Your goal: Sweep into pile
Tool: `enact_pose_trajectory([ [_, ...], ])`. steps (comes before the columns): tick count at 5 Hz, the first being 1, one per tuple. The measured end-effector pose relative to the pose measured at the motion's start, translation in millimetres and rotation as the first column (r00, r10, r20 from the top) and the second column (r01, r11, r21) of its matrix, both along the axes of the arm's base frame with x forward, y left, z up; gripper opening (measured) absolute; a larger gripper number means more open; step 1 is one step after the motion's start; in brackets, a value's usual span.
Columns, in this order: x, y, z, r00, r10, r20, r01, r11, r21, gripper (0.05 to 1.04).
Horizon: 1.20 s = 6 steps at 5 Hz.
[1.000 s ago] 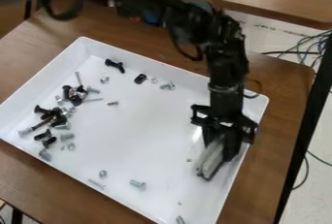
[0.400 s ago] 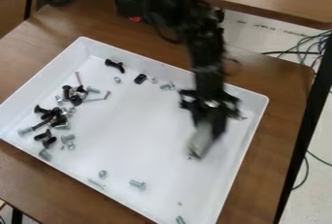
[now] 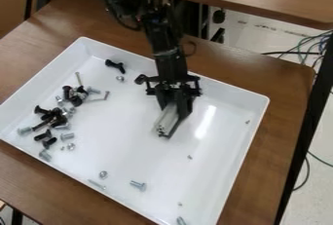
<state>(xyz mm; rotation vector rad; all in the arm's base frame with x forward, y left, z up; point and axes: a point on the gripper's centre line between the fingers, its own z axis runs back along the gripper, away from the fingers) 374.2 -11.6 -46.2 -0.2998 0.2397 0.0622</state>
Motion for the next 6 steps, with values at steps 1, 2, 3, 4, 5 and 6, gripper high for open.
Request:
enact_pose_trajectory([
  [1,-1,30,-1.2,0.998,0.061,-0.016,-0.061,0.998,-0.011,0.362],
  [2,-3,78,-1.1,0.985,0.170,-0.017,-0.170,0.985,-0.017,0.362],
  [3,-10,111,-0.8,0.970,0.241,-0.011,-0.241,0.970,-0.008,0.362],
  [4,-21,130,1.9,0.963,0.269,0.019,-0.269,0.963,0.028,0.362],
  [5,-38,136,9.5,0.958,0.284,0.038,-0.286,0.957,0.048,0.362],
  [6,-45,120,26.4,0.963,0.255,0.091,-0.262,0.963,0.068,0.362],
])
